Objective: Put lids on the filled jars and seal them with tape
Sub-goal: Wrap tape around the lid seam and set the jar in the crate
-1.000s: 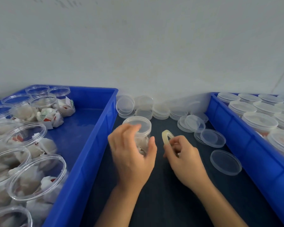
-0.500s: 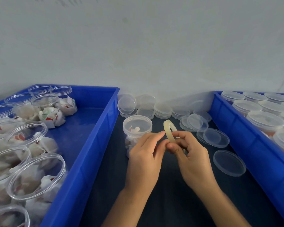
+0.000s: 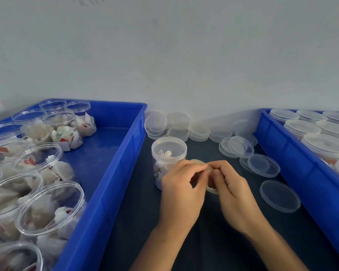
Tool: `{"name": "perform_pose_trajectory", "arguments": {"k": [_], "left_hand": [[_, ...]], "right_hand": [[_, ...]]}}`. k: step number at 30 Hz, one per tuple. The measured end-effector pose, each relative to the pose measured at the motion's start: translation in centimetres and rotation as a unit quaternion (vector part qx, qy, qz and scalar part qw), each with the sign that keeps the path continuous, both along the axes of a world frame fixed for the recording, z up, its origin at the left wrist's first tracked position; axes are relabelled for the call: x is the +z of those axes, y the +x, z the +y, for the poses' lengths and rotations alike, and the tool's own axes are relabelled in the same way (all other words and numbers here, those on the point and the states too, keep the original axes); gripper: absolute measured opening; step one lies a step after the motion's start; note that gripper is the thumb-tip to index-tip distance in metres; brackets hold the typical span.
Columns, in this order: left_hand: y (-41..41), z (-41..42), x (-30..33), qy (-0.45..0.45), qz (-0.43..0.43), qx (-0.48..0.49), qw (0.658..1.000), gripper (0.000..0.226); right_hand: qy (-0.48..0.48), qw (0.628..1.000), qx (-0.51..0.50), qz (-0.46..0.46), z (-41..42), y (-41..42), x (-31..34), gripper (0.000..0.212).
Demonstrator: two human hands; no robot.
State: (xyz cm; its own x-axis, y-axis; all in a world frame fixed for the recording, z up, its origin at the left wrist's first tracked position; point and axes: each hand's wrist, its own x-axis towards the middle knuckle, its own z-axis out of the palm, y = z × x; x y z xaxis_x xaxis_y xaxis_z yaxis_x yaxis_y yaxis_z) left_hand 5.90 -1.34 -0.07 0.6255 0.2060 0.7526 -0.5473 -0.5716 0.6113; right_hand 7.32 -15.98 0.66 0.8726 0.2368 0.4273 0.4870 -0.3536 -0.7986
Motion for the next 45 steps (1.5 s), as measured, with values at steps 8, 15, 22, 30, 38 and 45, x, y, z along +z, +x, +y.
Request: {"name": "perform_pose_trajectory", "arguments": {"k": [8, 15, 22, 30, 38, 45], "left_hand": [[-0.2, -0.3, 0.6, -0.104, 0.111, -0.034, 0.988, 0.016], [-0.3, -0.3, 0.5, -0.106, 0.115, -0.038, 0.987, 0.024], [-0.2, -0.4, 0.3, -0.027, 0.036, -0.008, 0.999, 0.024], [0.0, -0.4, 0.0, -0.041, 0.022, -0.016, 0.999, 0.024], [-0.1, -0.2, -0.2, 0.009, 0.005, -0.029, 1.000, 0.023], [0.0, 0.0, 0.0, 0.000, -0.010, -0.025, 1.000, 0.021]], "right_hand": [[-0.119, 0.989, -0.047, -0.077, 0.1, 0.3, -0.3, 0.029], [-0.177, 0.973, -0.048, -0.143, 0.1, 0.4, -0.1, 0.024], [-0.208, 0.964, -0.023, -0.164, -0.7, 0.8, 0.0, 0.024], [-0.166, 0.980, -0.016, -0.108, -1.0, 0.4, 0.4, 0.034], [-0.088, 0.996, 0.015, 0.004, -1.6, 0.7, 0.9, 0.020], [-0.037, 0.992, 0.066, 0.102, -1.6, 0.4, 1.4, 0.017]]}}
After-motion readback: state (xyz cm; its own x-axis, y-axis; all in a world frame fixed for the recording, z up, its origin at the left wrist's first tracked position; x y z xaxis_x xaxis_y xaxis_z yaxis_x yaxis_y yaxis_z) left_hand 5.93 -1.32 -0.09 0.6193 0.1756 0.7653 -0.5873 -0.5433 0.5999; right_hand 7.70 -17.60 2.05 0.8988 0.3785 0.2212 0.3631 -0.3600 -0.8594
